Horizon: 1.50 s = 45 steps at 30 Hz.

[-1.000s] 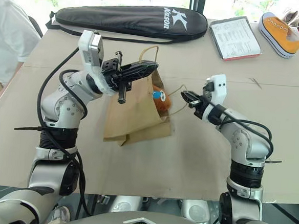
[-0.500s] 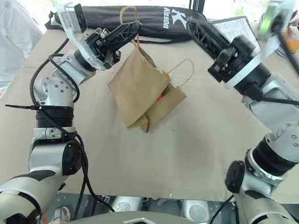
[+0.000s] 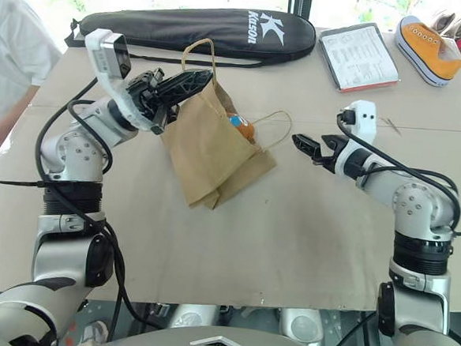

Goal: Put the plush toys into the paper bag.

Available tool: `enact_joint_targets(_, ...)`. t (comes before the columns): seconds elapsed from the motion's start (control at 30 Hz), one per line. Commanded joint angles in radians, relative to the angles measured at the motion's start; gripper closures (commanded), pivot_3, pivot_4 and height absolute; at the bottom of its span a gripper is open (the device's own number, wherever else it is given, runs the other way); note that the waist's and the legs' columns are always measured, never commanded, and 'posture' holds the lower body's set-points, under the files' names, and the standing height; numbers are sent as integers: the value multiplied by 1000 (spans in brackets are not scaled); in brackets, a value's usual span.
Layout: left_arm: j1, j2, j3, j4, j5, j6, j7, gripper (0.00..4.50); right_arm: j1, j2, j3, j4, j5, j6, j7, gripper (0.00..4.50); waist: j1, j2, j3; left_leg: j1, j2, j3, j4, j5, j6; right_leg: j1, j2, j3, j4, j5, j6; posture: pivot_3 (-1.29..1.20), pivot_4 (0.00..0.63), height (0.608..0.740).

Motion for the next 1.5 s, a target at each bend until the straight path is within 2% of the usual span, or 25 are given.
enact_joint_targets(0.03,69,59,53,-106,-65,54,1,4500,-92,47,69,142,-98,-99,71,273,-7,0,0,0,0,1,0,0,0,0,0,1,0,0,0,0,150,740)
enact_joint_targets(0.33,218,127,116,-231,-126,95,40,4500,-256,166,127,411,-246,-291,218,273,-5,1,0,0,0,0,0,0,0,0,-1,0,0,0,0,0,150,740)
enact_joint_targets(0.37,229,129,122,-242,-131,96,46,4500,-270,175,131,433,-262,-315,234,786,-4,1,0,0,0,0,0,0,0,0,-1,0,0,0,0,0,150,740)
enact_joint_targets(0.43,248,135,134,-256,-142,98,59,4500,-285,191,127,460,-269,-357,290,1428,-3,1,0,0,0,0,0,0,0,0,-2,0,0,0,0,0,150,740)
enact_joint_targets(0.5,264,142,147,-267,-149,97,72,4500,-290,199,116,469,-264,-372,337,2388,0,1,0,0,0,0,0,0,0,0,-2,0,0,0,0,0,150,740)
enact_joint_targets(0.53,272,145,154,-272,-153,98,76,4500,-284,200,117,449,-255,-387,382,3018,1,1,0,0,0,0,0,0,0,0,-2,0,0,0,0,0,150,740)
enact_joint_targets(0.57,277,147,159,-277,-157,98,82,4500,-277,205,111,424,-239,-396,414,3374,2,1,1,0,0,0,0,0,0,0,-2,0,0,0,0,0,150,740)
enact_joint_targets(0.63,283,146,164,-285,-164,96,96,4500,-263,213,88,368,-187,-374,461,4378,2,1,1,0,0,0,0,0,0,0,-2,0,0,0,0,0,150,740)
enact_joint_targets(0.77,285,140,167,-294,-189,102,124,4500,-232,215,67,265,-100,-294,511,4451,4,1,1,0,0,0,0,0,0,0,-2,0,0,0,0,0,150,740)
enact_joint_targets(0.87,262,129,168,-284,-211,106,148,4500,-212,235,29,142,37,-217,523,4451,4,1,1,0,0,0,0,0,0,0,-2,0,0,0,0,0,150,740)
enact_joint_targets(0.97,217,106,165,-263,-235,108,185,4500,-213,260,-16,17,145,-180,467,4451,5,1,1,-1,0,-1,0,0,0,0,-3,-1,0,0,0,0,150,740)
enact_joint_targets(1.13,82,50,162,-169,-254,98,247,4500,-247,244,-59,-136,207,-177,323,4451,6,1,1,-1,-1,-1,0,0,0,0,-3,-1,0,0,0,0,150,740)
enact_joint_targets(1.3,-66,2,104,-5,-117,-33,208,4500,-289,197,-80,-263,272,-169,189,4451,6,1,1,-1,-2,0,1,0,0,-1,-3,-3,0,0,0,0,150,740)
enact_joint_targets(1.5,-246,-21,-20,299,84,-199,51,4500,-200,96,24,-406,165,-156,92,4451,5,1,1,-1,-5,1,0,0,0,0,-2,-4,0,0,0,0,150,740)
